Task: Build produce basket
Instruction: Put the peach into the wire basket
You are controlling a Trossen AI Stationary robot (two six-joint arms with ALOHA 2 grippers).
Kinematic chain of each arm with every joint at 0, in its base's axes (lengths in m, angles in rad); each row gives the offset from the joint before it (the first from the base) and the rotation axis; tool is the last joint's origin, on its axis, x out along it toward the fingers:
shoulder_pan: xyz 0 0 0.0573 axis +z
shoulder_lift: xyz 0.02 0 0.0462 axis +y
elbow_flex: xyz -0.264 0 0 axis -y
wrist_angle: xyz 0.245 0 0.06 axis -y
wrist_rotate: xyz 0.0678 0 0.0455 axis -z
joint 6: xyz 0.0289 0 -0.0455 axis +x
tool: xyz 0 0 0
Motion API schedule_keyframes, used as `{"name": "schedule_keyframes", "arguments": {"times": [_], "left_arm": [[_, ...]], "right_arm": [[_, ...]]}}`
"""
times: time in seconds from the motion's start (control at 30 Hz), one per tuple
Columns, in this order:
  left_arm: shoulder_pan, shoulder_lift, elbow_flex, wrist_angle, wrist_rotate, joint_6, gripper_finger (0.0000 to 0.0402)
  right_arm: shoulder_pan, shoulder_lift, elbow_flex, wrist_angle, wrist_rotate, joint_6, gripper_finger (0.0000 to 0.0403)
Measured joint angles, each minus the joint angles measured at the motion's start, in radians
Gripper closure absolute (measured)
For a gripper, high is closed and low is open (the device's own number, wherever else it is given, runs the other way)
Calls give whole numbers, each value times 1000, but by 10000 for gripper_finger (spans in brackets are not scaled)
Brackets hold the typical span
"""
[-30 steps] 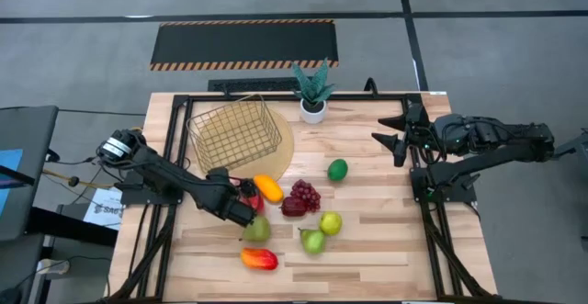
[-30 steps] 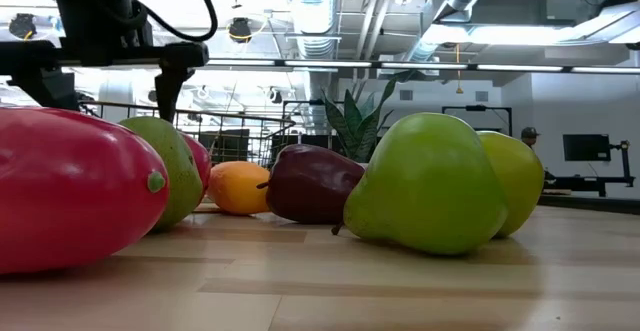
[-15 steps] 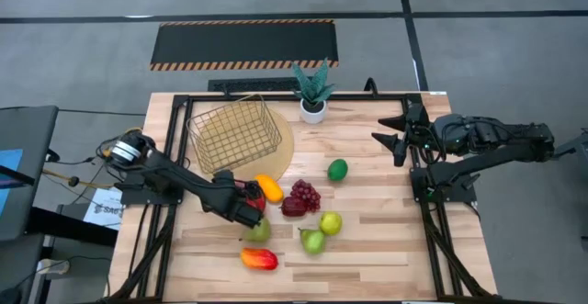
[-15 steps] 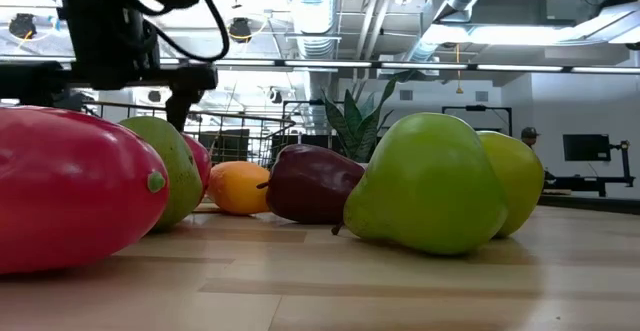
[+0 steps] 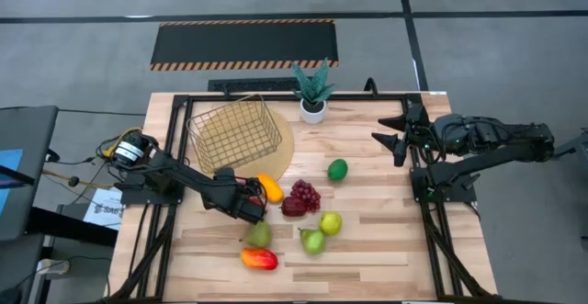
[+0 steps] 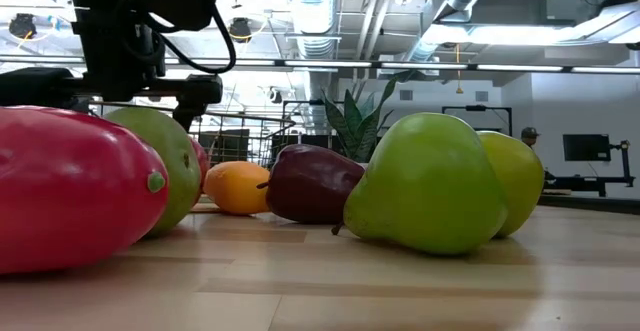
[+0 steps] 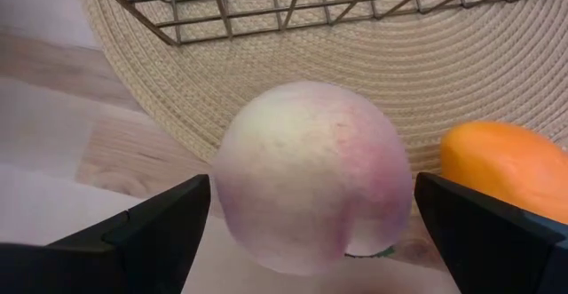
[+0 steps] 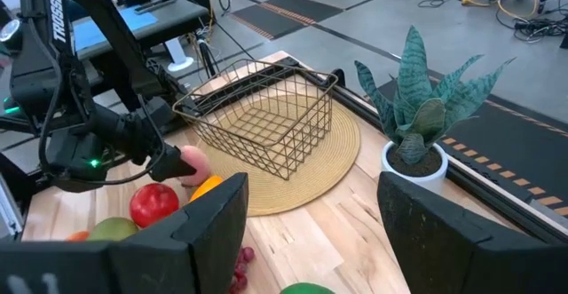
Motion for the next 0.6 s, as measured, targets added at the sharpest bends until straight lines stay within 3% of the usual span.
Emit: {"name": "schedule_keyframes", "arguments": {"times": [0.17, 0.47, 0.6], "left_arm": [[0, 0, 0, 0, 11, 3, 34], [0, 0, 0, -2, 10, 6, 105], [0, 0, 0, -2, 11, 6, 111]], "right_arm": [[0, 0, 0, 0, 0, 0, 129], [0, 0, 0, 0, 0, 0, 129], [0, 0, 0, -1, 0, -5, 129]]}}
